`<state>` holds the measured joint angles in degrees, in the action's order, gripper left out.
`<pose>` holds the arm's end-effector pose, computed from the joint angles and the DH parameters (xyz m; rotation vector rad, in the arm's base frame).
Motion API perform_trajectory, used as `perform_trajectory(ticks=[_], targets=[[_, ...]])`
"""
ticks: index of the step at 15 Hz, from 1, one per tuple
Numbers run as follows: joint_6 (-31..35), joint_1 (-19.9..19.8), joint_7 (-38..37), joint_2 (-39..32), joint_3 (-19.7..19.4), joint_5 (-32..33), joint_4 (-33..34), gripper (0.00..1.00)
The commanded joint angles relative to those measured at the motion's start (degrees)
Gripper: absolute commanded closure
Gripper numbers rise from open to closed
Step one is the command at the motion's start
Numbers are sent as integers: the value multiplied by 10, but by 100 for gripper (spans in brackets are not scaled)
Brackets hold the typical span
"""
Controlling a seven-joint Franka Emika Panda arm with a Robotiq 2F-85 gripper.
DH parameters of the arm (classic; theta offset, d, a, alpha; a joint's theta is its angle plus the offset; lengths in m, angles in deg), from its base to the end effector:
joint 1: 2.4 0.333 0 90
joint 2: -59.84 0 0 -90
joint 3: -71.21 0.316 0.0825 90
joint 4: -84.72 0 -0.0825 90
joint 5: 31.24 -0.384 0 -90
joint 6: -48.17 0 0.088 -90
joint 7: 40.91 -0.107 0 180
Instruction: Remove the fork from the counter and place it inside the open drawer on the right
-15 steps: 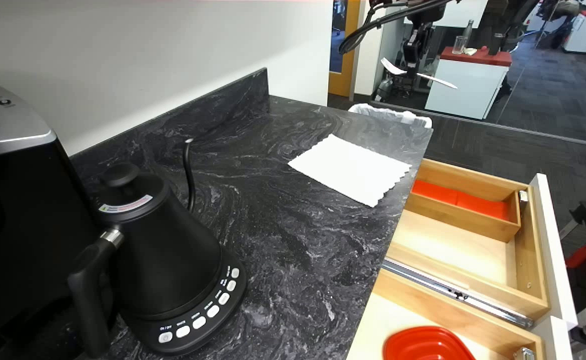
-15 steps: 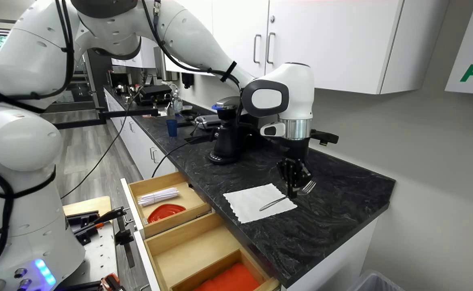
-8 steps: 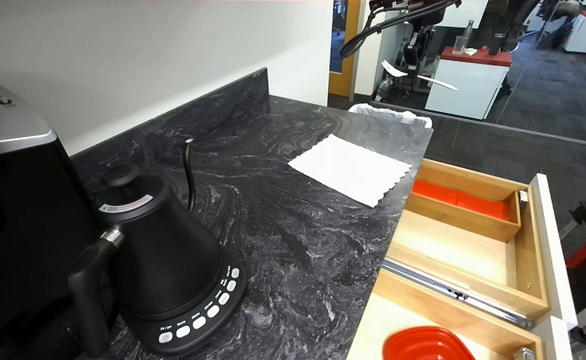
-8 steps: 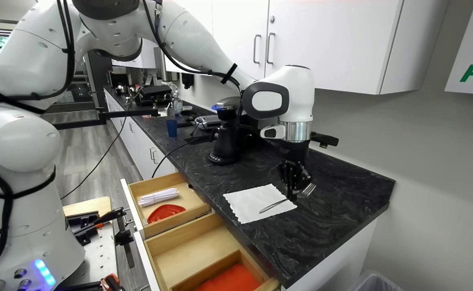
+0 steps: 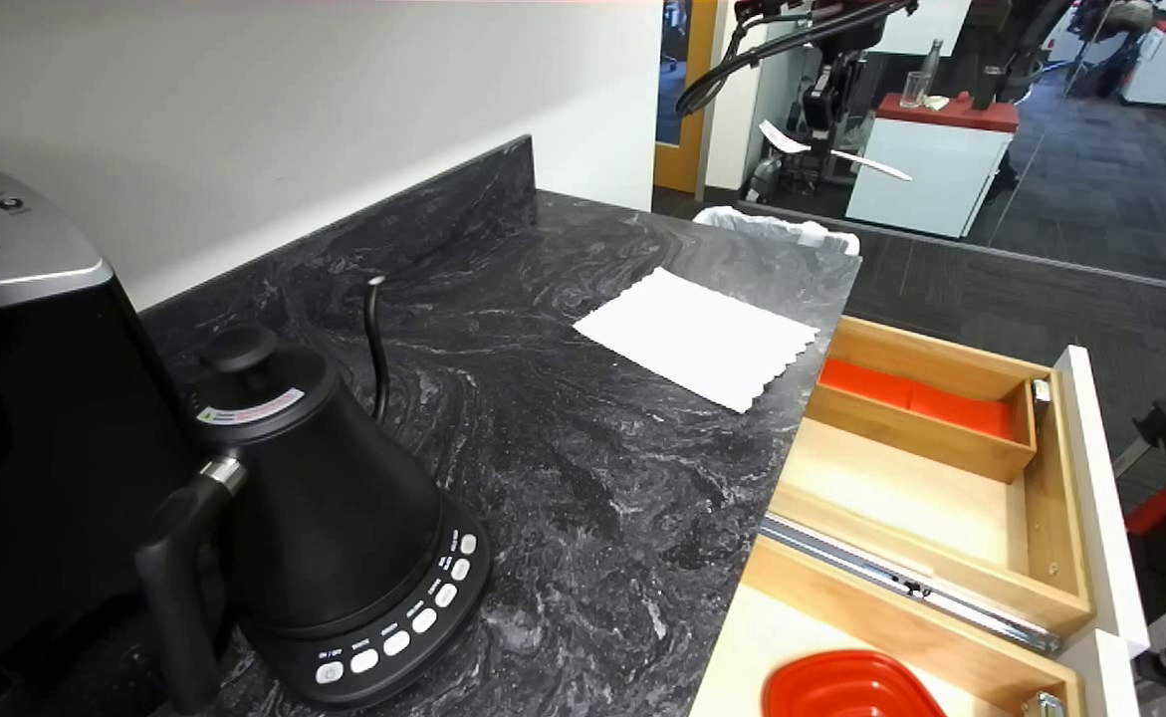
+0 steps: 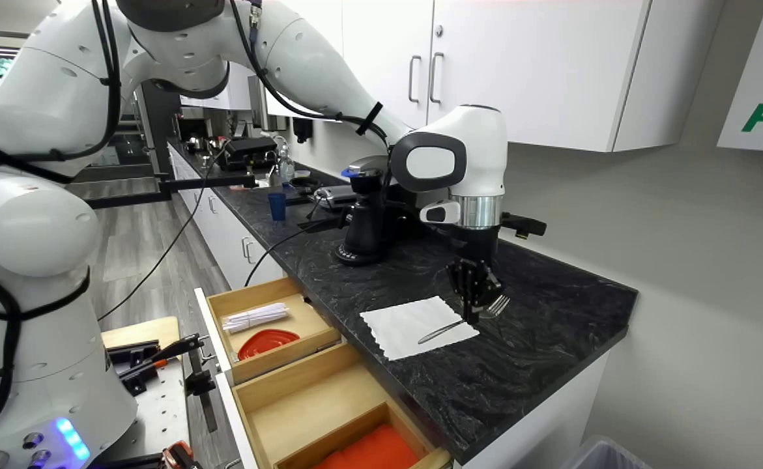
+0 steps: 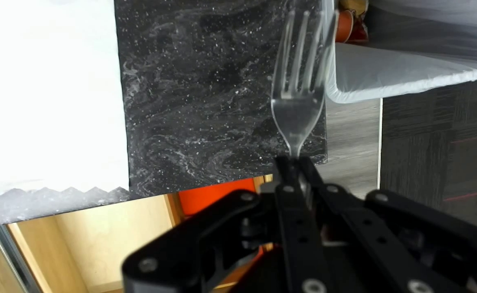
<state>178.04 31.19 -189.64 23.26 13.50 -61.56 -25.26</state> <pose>0.5887 -0.2014 0.2946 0.1745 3.1249 -0.2124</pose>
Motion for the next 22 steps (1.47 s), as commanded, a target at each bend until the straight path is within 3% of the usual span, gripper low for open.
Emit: perform_trajectory(ticks=[1,7,8,9,10,11,16,17,18,19,22], targets=[[1,5,3,11,-15,9,-14,96],[3,25,8,34,-56,20,-51,96],[24,-19,-35,92,-1,98,-63,96],[-10,29,14,58,-64,46,-69,96],[-20,34,16,78,-67,59,-82,96],[-4,-6,-11,137,-16,138,-100,96],[-39,-63,-22,202,29,273,-134,96],[-55,-22,9,177,-19,237,-137,96],[-55,-91,-33,215,53,292,-141,96],[-66,-41,1,182,-6,249,-142,96],[-84,-47,-2,181,-3,253,-150,96]])
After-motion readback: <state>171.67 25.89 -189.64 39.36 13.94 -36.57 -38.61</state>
